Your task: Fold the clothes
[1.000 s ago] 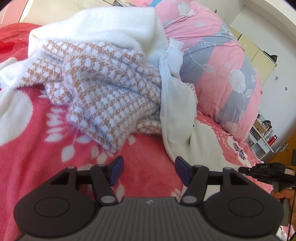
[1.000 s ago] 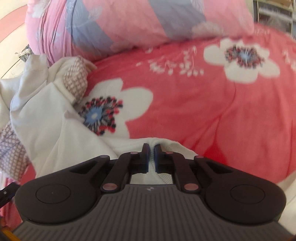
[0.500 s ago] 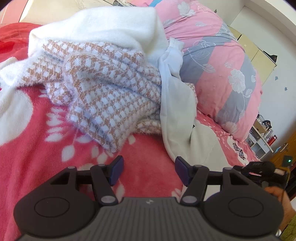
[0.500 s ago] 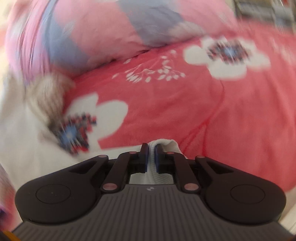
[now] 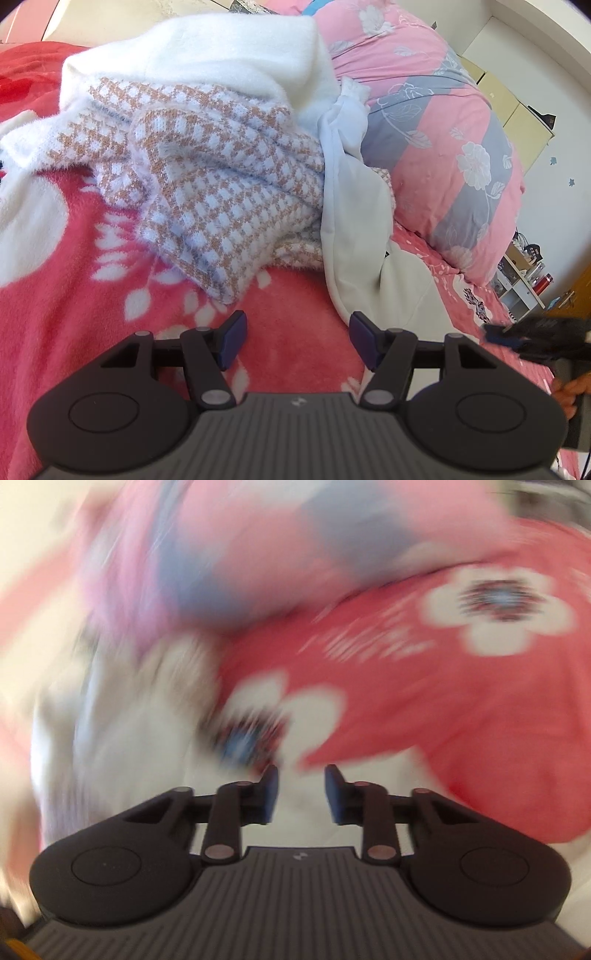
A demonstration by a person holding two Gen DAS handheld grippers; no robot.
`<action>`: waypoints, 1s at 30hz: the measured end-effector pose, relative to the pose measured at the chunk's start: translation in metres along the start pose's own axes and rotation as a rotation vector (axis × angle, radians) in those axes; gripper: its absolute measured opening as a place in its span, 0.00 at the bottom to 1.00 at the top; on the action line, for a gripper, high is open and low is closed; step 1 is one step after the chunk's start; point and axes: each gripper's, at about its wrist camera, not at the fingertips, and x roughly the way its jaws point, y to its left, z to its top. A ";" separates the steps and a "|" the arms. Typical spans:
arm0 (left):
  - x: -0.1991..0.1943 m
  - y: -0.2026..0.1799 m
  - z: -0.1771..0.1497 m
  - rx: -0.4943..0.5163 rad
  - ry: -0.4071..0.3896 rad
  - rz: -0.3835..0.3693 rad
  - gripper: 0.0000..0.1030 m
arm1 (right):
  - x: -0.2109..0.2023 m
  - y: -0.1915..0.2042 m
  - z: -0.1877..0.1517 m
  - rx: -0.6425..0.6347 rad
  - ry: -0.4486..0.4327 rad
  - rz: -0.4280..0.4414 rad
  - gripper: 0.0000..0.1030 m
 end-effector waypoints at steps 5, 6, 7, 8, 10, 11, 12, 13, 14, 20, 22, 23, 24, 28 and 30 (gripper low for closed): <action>-0.001 -0.001 0.000 0.014 -0.003 0.002 0.61 | 0.058 -0.007 -0.004 0.026 0.085 -0.121 0.12; -0.001 0.000 -0.001 0.016 -0.005 0.002 0.61 | 0.063 -0.013 0.000 0.047 0.041 -0.131 0.12; -0.001 -0.001 0.000 0.017 -0.005 0.003 0.61 | 0.063 -0.020 0.006 0.076 -0.014 -0.160 0.12; 0.000 -0.001 0.000 0.018 -0.006 0.004 0.61 | 0.061 -0.029 0.013 0.116 -0.063 -0.212 0.13; -0.004 0.000 0.002 0.017 -0.018 0.005 0.61 | 0.048 -0.051 0.022 0.232 -0.106 -0.318 0.17; -0.007 0.000 0.003 0.016 -0.029 0.005 0.61 | 0.034 -0.061 0.026 0.289 -0.124 -0.338 0.17; -0.009 0.000 0.004 0.014 -0.039 0.005 0.61 | 0.015 -0.069 0.026 0.334 -0.150 -0.338 0.17; -0.012 0.000 0.006 0.012 -0.049 0.005 0.61 | -0.009 -0.073 0.025 0.359 -0.176 -0.323 0.17; -0.015 0.000 0.007 0.011 -0.059 0.004 0.61 | -0.034 -0.074 0.021 0.363 -0.197 -0.307 0.17; -0.037 -0.002 0.015 0.013 -0.131 0.008 0.61 | -0.208 -0.065 -0.044 0.333 -0.247 -0.310 0.32; -0.051 -0.009 0.018 0.050 -0.160 0.029 0.61 | -0.264 -0.056 -0.078 0.302 -0.253 -0.351 0.45; -0.059 -0.016 0.019 0.079 -0.166 0.044 0.62 | -0.290 -0.051 -0.097 0.285 -0.257 -0.374 0.48; -0.068 -0.023 0.020 0.108 -0.171 0.051 0.62 | -0.314 -0.047 -0.117 0.266 -0.259 -0.405 0.52; -0.113 -0.061 0.015 0.251 -0.164 -0.008 0.66 | -0.387 -0.042 -0.189 0.251 -0.251 -0.495 0.65; -0.132 -0.089 0.014 0.324 -0.140 -0.064 0.68 | -0.410 -0.046 -0.218 0.252 -0.251 -0.527 0.71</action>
